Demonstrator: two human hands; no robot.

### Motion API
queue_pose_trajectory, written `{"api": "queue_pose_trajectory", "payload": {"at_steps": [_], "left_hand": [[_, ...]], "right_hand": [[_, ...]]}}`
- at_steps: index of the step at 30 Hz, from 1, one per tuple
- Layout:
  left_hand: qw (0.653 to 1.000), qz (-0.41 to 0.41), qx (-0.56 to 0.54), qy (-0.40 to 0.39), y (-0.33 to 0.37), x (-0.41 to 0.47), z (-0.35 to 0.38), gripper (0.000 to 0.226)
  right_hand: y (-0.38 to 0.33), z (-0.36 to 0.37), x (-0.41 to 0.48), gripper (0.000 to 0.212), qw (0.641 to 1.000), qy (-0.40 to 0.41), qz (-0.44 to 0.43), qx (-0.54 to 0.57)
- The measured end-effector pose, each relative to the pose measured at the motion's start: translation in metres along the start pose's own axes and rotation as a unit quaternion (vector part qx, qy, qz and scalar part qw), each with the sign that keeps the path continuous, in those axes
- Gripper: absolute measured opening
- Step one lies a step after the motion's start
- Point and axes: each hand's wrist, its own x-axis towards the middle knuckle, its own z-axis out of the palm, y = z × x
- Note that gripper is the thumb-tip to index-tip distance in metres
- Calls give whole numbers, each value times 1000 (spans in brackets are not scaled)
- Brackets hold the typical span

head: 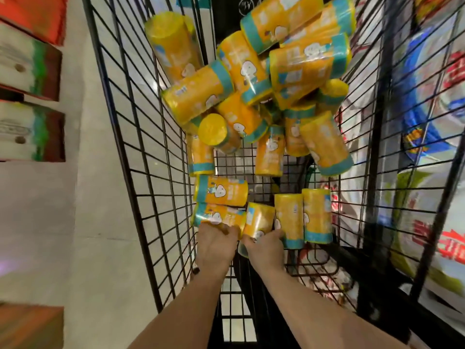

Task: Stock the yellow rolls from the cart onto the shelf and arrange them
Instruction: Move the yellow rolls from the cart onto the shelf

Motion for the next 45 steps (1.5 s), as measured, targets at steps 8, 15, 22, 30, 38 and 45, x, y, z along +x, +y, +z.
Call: {"api": "queue_pose_trajectory", "payload": {"at_steps": [8,15,22,30,38,45], "left_hand": [[883,269,385,8,14,4,-9,45],[820,307,482,-7,21,15,-14,57],[808,334,485,-12,26,10,-20,57],[887,334,309,-80,40,-12,-53,70],[941,262,-95,-194,60,-73,-101,56],[891,268,-236,-281,77,-141,-156,41]], "right_hand": [[2,-2,0,67,999,-6,15,49],[15,-13,-5,69,999,-29,-16,38],[30,-41,-15,49,993,-76,-21,88],[36,-86,-48,54,975,-57,-73,201],[29,-129,-111,56,935,30,-116,335],[41,-146,-194,51,891,106,-181,403]]}}
